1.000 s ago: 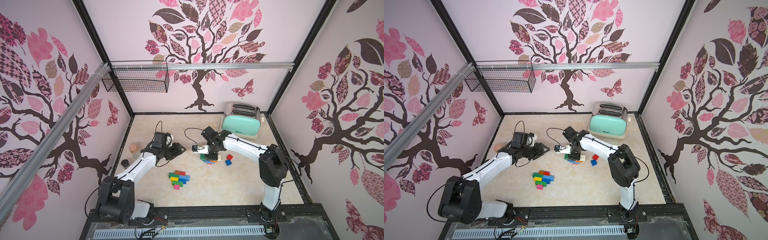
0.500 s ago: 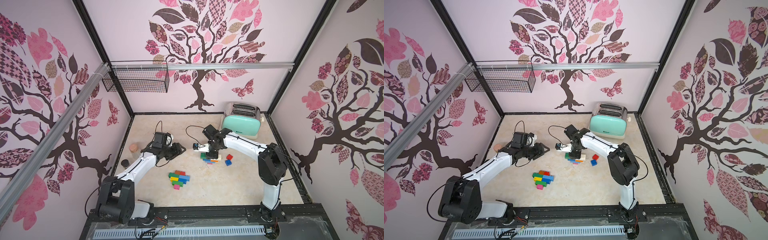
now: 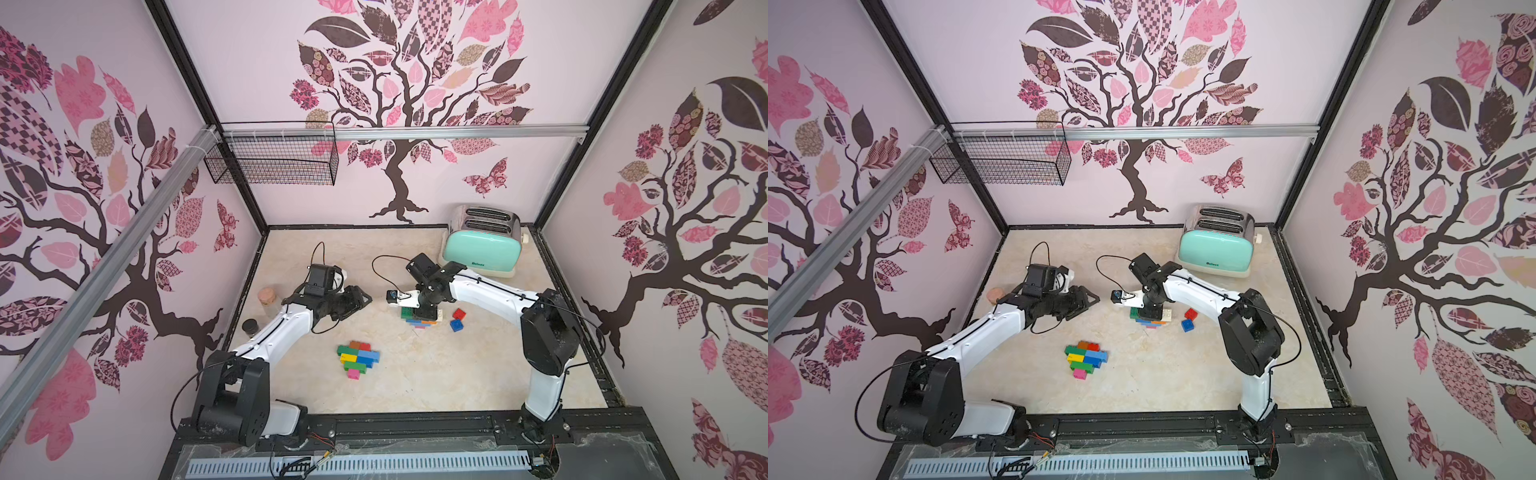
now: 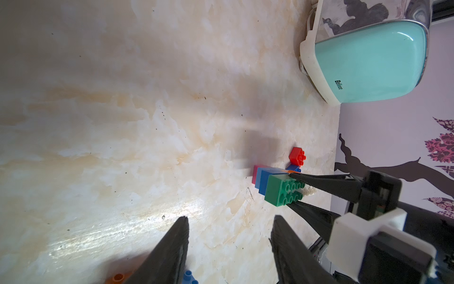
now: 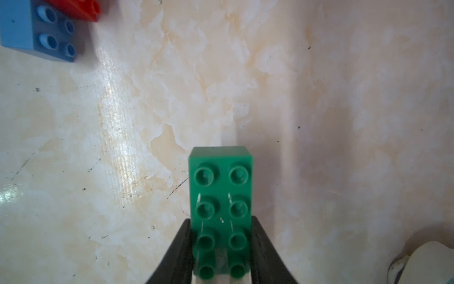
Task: Assemble a heart with lego
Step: Assemble the lego brick with the lego brick.
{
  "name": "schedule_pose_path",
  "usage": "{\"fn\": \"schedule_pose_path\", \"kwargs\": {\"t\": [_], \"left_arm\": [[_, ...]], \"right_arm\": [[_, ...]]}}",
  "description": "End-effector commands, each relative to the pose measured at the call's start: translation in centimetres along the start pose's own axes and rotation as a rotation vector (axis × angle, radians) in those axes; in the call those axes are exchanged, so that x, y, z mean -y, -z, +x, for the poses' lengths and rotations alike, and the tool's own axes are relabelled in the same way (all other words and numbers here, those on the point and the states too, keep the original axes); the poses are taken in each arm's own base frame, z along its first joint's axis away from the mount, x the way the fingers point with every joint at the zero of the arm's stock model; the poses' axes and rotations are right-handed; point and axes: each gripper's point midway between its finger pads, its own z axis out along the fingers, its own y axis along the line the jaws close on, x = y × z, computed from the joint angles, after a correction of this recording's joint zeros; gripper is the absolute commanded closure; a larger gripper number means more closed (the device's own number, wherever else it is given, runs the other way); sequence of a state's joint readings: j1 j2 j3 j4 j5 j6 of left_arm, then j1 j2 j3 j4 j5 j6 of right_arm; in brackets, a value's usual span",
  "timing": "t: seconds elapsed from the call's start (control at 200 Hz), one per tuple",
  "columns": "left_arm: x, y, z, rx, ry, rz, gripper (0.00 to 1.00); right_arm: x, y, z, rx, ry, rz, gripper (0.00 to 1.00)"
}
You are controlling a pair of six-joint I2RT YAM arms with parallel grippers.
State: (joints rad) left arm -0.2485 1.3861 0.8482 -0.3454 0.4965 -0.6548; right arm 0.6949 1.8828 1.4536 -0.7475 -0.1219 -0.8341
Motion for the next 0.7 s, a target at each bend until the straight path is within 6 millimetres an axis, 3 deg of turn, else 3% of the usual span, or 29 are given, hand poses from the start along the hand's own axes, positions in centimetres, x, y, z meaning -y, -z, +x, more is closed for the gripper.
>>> {"fn": "schedule_pose_path", "kwargs": {"t": [0.0,0.175,0.475,0.695], "left_arm": [[-0.3,0.4,-0.2,0.021,-0.010,-0.011,0.43],[-0.2,0.5,-0.2,0.021,-0.008,-0.003,0.43],[0.0,0.8,-0.4,0.031,-0.011,0.002,0.43],[0.0,1.1,-0.4,0.037,-0.011,0.005,0.43]], "right_arm": [[-2.8,-2.2,2.9,-0.117,-0.045,-0.141,0.71],[-3.7,-3.1,3.8,-0.139,-0.059,-0.175,0.70],[-1.6,-3.5,4.7,-0.205,-0.038,-0.026,0.69],[-2.3,-4.0,4.3,-0.224,-0.035,-0.053,0.70]]}}
